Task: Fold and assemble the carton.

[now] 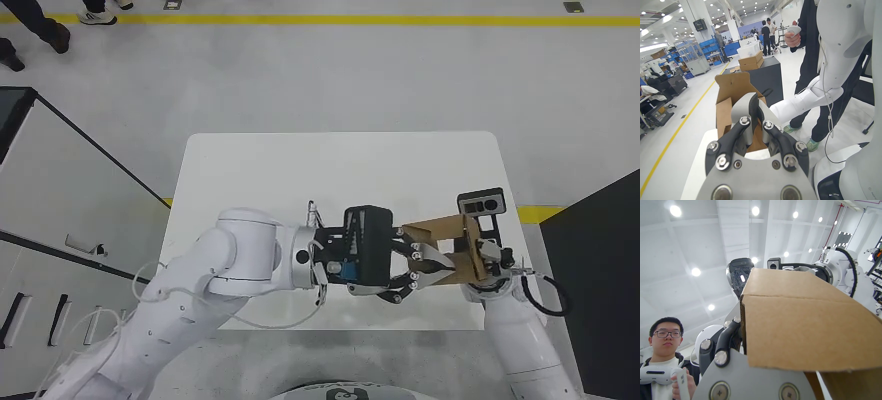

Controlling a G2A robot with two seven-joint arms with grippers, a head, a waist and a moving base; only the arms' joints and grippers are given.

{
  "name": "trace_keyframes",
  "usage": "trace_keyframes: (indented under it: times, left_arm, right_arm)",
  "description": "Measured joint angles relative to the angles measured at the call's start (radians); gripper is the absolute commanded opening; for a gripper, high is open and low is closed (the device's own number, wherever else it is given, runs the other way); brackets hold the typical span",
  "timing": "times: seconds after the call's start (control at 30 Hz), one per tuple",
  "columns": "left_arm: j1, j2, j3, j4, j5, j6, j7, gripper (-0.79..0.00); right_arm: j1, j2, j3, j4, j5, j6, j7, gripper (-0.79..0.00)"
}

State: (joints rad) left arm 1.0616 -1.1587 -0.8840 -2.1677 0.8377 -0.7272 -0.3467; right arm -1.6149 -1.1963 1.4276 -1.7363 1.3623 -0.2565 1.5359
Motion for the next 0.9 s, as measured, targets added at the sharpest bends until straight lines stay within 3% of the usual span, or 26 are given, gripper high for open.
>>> trace_keyframes:
  times: [0.53,0.9]
  left_arm:
    - [-0.008,0.002,-0.078,-0.018,0.08,0.032,0.048,-0.785]
    - [-0.048,-0.015,-0.019,0.014,0.088,0.023,0.097,-0.785]
  right_arm:
    - [0.001,0.004,-0.012,-0.019,0.067,0.086,0.0,-0.785]
    - [-0.009,0.013,-0.026,-0.037,0.041,0.1,0.0,-0.785]
